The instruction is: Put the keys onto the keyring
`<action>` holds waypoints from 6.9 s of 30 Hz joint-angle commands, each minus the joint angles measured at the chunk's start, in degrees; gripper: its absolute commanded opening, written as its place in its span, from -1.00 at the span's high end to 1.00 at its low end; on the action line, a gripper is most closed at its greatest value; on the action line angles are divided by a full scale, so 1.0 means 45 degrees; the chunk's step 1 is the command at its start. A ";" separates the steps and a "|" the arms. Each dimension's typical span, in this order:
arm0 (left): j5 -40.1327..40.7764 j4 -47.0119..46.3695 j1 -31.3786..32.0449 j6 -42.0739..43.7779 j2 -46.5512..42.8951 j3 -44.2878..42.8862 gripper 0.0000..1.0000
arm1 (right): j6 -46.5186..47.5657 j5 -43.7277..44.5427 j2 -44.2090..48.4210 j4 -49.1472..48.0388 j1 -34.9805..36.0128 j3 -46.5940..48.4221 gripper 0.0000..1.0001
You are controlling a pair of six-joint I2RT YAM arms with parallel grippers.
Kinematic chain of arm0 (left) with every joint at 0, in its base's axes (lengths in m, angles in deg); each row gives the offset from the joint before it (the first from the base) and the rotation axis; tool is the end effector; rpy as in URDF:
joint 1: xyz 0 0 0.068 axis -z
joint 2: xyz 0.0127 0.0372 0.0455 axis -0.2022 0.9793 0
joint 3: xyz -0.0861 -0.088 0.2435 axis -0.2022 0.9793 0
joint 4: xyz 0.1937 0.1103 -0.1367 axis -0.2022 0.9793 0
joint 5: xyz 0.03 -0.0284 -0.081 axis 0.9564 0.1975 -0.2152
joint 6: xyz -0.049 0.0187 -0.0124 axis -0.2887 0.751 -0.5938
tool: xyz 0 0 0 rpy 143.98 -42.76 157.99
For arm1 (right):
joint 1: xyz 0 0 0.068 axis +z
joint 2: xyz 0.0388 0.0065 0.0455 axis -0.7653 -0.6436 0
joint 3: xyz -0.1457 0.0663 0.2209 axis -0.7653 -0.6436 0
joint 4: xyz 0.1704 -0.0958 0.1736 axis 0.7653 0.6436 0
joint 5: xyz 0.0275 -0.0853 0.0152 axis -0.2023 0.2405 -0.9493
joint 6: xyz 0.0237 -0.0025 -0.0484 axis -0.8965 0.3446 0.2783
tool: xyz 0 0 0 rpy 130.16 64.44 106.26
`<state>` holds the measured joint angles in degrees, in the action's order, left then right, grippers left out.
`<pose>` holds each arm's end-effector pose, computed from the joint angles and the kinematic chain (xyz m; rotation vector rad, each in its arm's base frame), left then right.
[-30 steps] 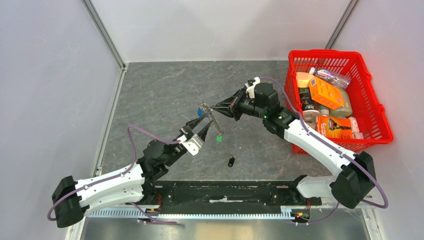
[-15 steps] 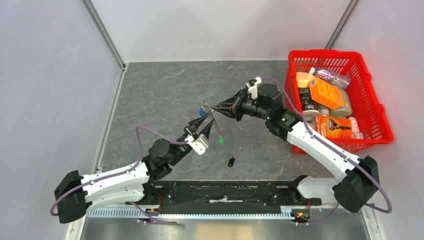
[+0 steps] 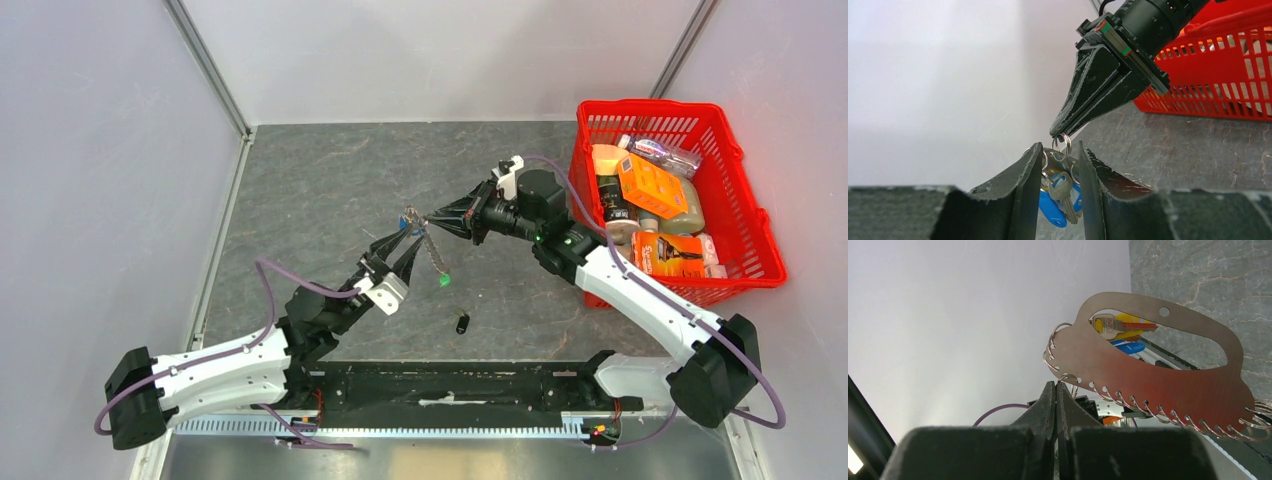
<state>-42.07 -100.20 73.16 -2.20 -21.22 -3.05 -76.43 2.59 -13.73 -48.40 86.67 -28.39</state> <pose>0.0950 -0.1613 0.3070 0.8142 0.8757 -0.2237 0.2219 0.1843 0.3462 0.5894 2.1525 1.8007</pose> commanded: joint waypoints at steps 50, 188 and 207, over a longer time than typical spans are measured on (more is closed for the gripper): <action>0.0669 -0.2008 0.0192 0.0740 0.0661 -0.0389 0.42 | -0.0713 -0.1224 0.0759 -0.1598 0.0411 -0.0450 1.00; -0.7876 0.2431 0.0299 -1.4318 -0.3618 -0.1173 0.96 | 1.7052 -0.2805 0.1653 0.7112 0.5002 0.5392 1.00; -0.7969 0.1770 0.0286 -1.4554 -0.3608 -0.0978 0.95 | 1.7080 -0.2102 0.2900 0.7326 0.5002 0.4497 1.00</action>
<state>-76.65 -87.39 74.41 -65.21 -37.51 -7.27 0.40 -8.01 -2.43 -13.93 109.42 -8.63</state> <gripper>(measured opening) 0.051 0.005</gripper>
